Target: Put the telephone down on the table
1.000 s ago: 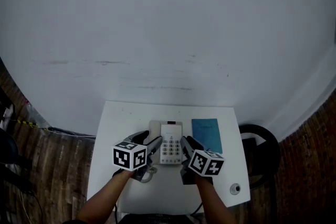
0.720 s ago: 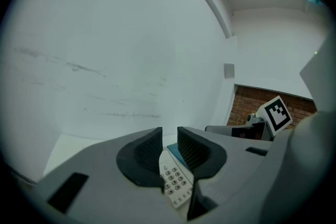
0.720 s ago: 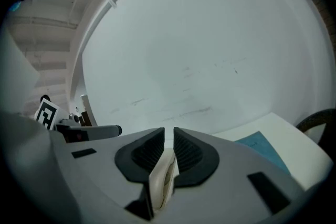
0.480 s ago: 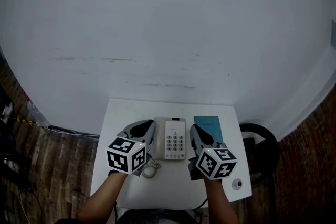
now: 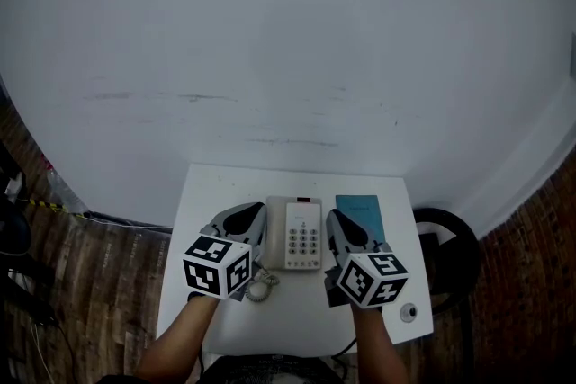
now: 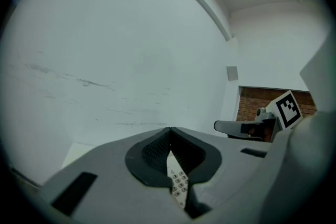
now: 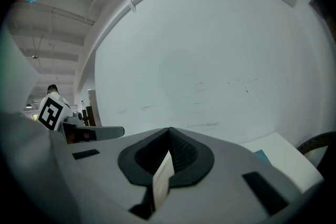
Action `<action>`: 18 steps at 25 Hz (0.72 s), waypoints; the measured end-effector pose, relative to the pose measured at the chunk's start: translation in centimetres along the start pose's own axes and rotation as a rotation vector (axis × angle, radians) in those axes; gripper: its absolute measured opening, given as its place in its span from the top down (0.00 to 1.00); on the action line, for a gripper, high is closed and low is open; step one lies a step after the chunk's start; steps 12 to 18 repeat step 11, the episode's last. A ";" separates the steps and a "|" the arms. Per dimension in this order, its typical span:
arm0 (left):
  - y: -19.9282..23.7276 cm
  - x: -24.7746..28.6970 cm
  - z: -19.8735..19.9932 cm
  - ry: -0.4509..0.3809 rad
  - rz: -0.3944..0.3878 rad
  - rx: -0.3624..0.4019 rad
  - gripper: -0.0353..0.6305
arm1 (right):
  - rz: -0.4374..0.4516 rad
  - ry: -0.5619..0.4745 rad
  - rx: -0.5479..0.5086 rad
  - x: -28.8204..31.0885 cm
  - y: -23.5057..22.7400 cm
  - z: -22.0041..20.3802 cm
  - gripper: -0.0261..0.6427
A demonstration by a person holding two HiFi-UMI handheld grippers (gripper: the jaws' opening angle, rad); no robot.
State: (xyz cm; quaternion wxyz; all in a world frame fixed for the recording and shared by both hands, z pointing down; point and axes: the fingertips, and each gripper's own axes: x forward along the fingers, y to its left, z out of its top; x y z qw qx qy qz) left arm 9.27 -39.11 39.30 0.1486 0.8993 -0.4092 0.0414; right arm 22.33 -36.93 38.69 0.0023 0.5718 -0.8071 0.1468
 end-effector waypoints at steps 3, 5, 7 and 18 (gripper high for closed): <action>-0.1 0.3 -0.1 -0.003 0.001 -0.013 0.94 | 0.004 -0.002 0.005 0.1 -0.2 0.1 0.96; -0.2 0.4 -0.1 -0.004 0.001 -0.014 0.94 | 0.005 -0.002 0.007 0.1 -0.3 0.0 0.96; -0.3 0.5 -0.2 -0.003 0.001 -0.015 0.94 | 0.008 -0.001 0.009 0.0 -0.3 0.0 0.96; -0.4 0.8 -0.5 0.002 0.001 -0.024 0.94 | 0.017 0.000 0.013 0.1 -0.4 -0.1 0.96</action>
